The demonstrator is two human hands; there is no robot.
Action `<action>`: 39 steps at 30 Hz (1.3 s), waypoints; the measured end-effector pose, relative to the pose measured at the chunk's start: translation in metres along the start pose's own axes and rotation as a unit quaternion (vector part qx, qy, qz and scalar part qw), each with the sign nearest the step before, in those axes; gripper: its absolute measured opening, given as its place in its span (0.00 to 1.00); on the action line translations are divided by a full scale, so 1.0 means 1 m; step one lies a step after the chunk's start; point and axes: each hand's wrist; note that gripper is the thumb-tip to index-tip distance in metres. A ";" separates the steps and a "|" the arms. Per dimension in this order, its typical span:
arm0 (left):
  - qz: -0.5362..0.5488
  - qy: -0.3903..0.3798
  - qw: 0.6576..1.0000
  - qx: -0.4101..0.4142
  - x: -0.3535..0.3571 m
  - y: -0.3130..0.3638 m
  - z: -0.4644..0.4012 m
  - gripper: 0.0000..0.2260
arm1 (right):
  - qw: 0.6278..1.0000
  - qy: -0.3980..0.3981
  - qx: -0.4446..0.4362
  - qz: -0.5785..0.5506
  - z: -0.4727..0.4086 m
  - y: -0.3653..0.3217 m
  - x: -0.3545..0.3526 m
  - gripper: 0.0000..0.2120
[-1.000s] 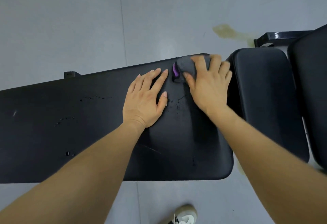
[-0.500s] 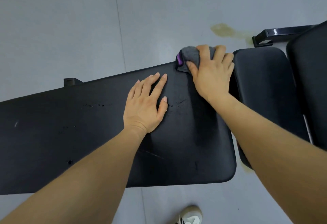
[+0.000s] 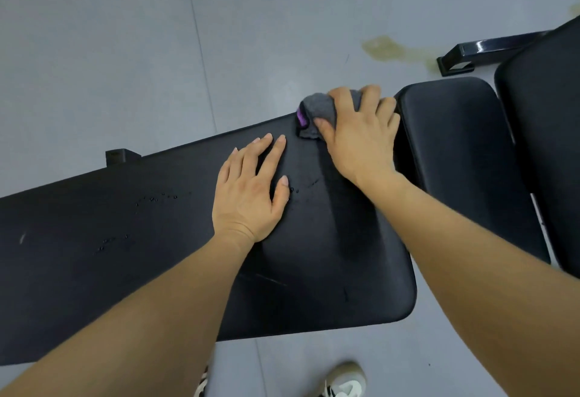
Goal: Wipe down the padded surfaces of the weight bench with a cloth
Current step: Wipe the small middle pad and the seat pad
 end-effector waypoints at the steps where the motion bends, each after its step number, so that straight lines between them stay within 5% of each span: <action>1: 0.000 0.002 1.000 0.000 0.000 0.000 0.000 0.24 | 1.000 -0.008 0.009 0.004 -0.007 -0.004 0.000 0.20; 11: 0.002 0.013 1.000 0.004 0.000 0.000 0.000 0.24 | 0.996 -0.002 -0.087 -0.028 0.103 0.017 0.002 0.16; 25: 0.035 0.011 0.999 -0.002 0.000 0.000 0.001 0.24 | 1.000 0.015 -0.013 -0.007 0.003 -0.004 0.001 0.21; 33: 0.260 -0.016 0.965 -0.036 -0.020 -0.011 -0.003 0.22 | 0.999 -0.019 -0.033 -0.024 0.097 -0.024 0.006 0.17; 36: 0.240 0.005 0.969 -0.055 -0.040 -0.005 0.001 0.16 | 0.990 -0.107 -0.046 -0.076 0.111 -0.030 -0.006 0.22; 39: 0.235 -0.013 0.971 0.035 -0.057 0.021 0.011 0.16 | 0.961 -0.142 -0.020 -0.237 0.122 -0.015 -0.028 0.30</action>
Point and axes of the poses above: each hand's wrist, its own z-axis away from the middle knuckle, its own x-axis out of the palm, y = z × x, and after that the axes turned 7 degrees about -z, right-handed
